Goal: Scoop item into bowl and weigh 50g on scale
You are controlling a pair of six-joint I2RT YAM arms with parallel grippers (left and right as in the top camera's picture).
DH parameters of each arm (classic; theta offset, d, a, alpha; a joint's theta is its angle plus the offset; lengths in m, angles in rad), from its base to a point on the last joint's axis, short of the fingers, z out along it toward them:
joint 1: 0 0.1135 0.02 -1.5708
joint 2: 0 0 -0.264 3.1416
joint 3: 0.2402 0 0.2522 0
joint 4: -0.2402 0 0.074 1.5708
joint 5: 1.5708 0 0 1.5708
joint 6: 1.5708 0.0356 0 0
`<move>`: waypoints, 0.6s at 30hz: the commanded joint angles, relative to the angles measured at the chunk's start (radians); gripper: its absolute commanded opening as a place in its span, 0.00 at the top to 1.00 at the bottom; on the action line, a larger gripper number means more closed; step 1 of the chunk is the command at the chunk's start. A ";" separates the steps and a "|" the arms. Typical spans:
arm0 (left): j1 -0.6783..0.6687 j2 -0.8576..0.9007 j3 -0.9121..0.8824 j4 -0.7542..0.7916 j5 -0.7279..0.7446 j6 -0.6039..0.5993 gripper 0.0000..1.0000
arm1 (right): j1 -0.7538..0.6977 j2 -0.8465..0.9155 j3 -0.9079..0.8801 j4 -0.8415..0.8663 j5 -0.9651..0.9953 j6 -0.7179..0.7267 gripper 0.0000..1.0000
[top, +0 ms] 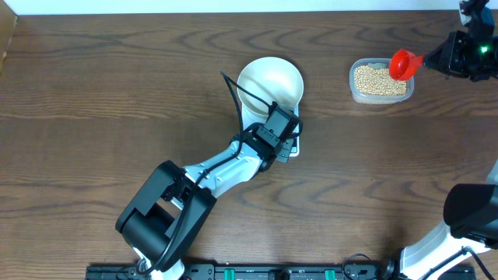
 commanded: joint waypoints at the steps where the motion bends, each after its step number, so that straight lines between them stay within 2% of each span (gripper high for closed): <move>1: 0.013 0.084 -0.042 -0.056 -0.052 0.016 0.93 | -0.003 0.003 0.008 -0.002 0.000 -0.017 0.99; 18: 0.013 0.084 -0.042 -0.087 -0.118 -0.040 0.92 | -0.003 0.003 0.008 -0.005 0.000 -0.017 0.99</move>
